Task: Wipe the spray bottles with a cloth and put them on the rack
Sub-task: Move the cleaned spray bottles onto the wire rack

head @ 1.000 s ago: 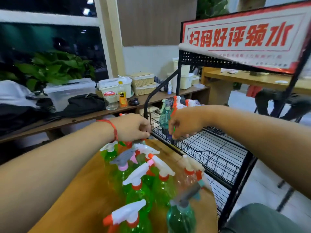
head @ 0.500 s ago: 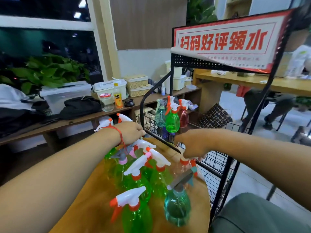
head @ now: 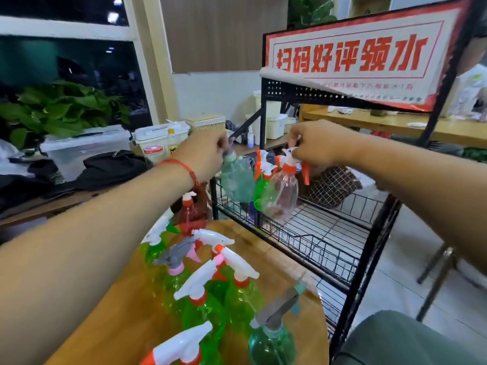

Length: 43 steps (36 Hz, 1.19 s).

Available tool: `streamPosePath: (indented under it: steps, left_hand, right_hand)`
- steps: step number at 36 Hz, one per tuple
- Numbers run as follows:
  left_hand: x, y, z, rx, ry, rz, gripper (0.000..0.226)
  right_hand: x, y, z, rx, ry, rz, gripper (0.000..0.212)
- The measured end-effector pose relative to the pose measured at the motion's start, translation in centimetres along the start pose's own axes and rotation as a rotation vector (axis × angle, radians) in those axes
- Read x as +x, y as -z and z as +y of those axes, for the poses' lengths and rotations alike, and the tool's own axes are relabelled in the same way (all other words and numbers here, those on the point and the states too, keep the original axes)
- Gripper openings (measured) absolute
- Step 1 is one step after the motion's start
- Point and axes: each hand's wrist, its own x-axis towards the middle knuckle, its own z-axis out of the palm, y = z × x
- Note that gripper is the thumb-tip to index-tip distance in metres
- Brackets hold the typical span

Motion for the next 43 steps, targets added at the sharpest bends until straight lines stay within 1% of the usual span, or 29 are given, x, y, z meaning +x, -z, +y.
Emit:
streamPosePath:
  steps: [3, 8, 13, 16, 18, 21, 23, 28, 31, 33, 35, 37, 39, 41, 43]
  left_hand:
    - [3.0, -0.7, -0.4, -0.009, -0.093, 0.043, 0.022]
    - [6.1, -3.9, -1.3, 0.062, -0.1, -0.078, 0.026]
    - [7.7, -7.5, -2.7, 0.056, -0.15, -0.179, 0.03]
    - [8.5, -9.3, -3.2, 0.095, -0.182, -0.206, 0.03]
    - [8.9, -10.7, -3.7, 0.103, -0.176, -0.204, 0.029]
    - [9.2, -12.7, -4.6, 0.178, -0.162, -0.252, 0.027]
    - [9.1, -13.6, -5.0, 0.218, -0.17, -0.283, 0.028]
    - [9.0, -14.1, -6.2, 0.237, -0.175, -0.3, 0.033]
    - [9.2, -13.7, -6.7, 0.257, -0.153, -0.311, 0.031]
    - [9.2, -13.4, -6.8, 0.272, -0.129, -0.318, 0.03]
    - [8.9, -13.3, -6.8, 0.291, -0.108, -0.335, 0.028]
    - [8.3, -13.1, -6.4, 0.342, -0.072, -0.363, 0.028]
    - [7.5, -12.6, -5.9, 0.401, -0.045, -0.371, 0.026]
    - [6.8, -11.8, -5.3, 0.422, -0.05, -0.312, 0.024]
    - [6.1, -10.3, -4.8, 0.436, -0.084, -0.26, 0.024]
  right_hand:
    - [2.2, -0.5, 1.1, -0.04, -0.032, 0.023, 0.015]
    - [4.9, -2.3, 2.4, -0.172, -0.079, -0.046, 0.028]
    - [7.7, -5.0, 4.2, -0.235, -0.133, -0.112, 0.033]
    - [9.0, -6.5, 5.2, -0.217, -0.148, -0.121, 0.03]
    - [9.9, -7.5, 5.9, -0.205, -0.167, -0.118, 0.027]
    - [10.9, -8.5, 6.8, -0.226, -0.186, -0.144, 0.024]
    - [11.4, -9.0, 7.2, -0.238, -0.2, -0.15, 0.026]
    - [11.8, -10.1, 7.7, -0.253, -0.237, -0.195, 0.026]
    - [11.7, -10.0, 7.6, -0.216, -0.256, -0.212, 0.022]
    - [11.8, -9.9, 7.6, -0.145, -0.298, -0.267, 0.02]
    - [11.6, -9.6, 7.5, -0.093, -0.335, -0.307, 0.025]
    - [11.3, -9.1, 7.2, -0.131, -0.326, -0.3, 0.028]
    - [10.8, -8.4, 6.6, -0.227, -0.289, -0.252, 0.027]
    - [10.2, -7.7, 5.8, -0.332, -0.257, -0.171, 0.021]
    - [9.5, -6.8, 4.8, -0.384, -0.219, -0.091, 0.021]
